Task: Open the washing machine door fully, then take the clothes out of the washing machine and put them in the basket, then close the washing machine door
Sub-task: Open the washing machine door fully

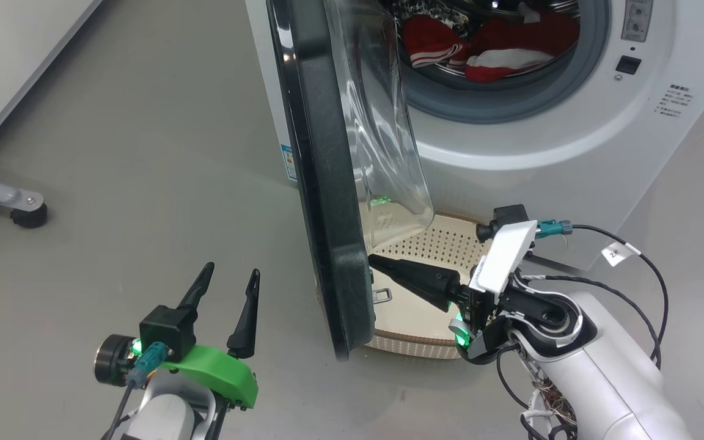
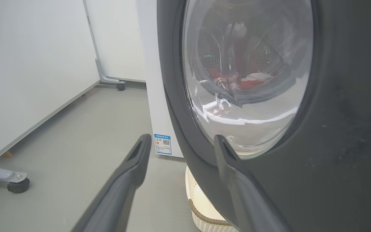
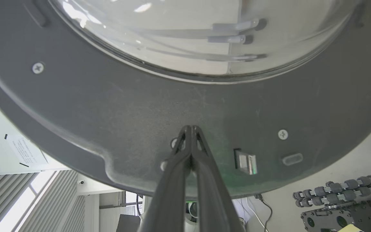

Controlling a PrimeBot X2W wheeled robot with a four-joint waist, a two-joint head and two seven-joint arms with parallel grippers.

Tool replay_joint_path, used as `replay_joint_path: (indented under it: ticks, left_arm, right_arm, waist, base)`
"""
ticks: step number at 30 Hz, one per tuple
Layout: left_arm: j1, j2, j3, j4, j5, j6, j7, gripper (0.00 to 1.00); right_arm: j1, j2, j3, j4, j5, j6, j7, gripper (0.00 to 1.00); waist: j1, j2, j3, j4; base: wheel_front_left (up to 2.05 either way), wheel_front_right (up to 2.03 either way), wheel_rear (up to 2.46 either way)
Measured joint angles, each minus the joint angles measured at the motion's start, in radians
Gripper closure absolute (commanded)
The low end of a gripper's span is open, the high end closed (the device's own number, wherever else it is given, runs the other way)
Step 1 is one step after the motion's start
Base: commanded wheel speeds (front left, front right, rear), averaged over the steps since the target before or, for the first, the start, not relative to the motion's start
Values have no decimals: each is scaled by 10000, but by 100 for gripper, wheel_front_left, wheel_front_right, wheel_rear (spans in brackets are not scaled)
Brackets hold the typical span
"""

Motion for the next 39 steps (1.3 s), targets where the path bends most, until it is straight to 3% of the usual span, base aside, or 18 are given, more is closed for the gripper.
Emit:
replay_joint_path:
  ticks: [7,8,9,10,24,33,39]
  left_arm:
    - [62,12,201,-71,-13,171,0,0]
    - [88,19,230,-77,-13,176,2,0]
    - [122,21,245,-88,-13,176,0,0]
    - [149,21,251,-92,-13,178,2,0]
    - [265,73,359,-109,-27,211,2,0]
    - [343,102,387,-113,-27,228,2,0]
    - [364,125,433,-127,-27,278,2,0]
  right_arm:
    - [475,23,-821,-307,-6,0,-917,99]
    - [567,23,-965,-347,-21,0,-1076,73]
    - [664,25,-1131,-366,-52,0,-1275,12]
    - [771,33,-1271,-391,-115,0,-1421,0]
    - [2336,-21,-2851,-976,-1856,0,-4391,0]
    - [2817,-600,-2964,-1300,-4383,0,-6803,0]
    - [2823,-1417,-2637,-1452,-6861,2,-8564,0]
  waist:
    - [0,0,-4,-126]
    - [0,0,-5,-167]
    - [0,0,-6,-207]
    - [0,0,-5,-247]
    - [0,0,-145,-768]
    - [0,0,-239,-1076]
    - [0,0,-211,-1270]
  base:
    - [0,0,0]
    - [0,0,0]
    - [0,0,0]
    - [0,0,0]
    - [0,0,0]
    - [0,0,0]
    - [0,0,0]
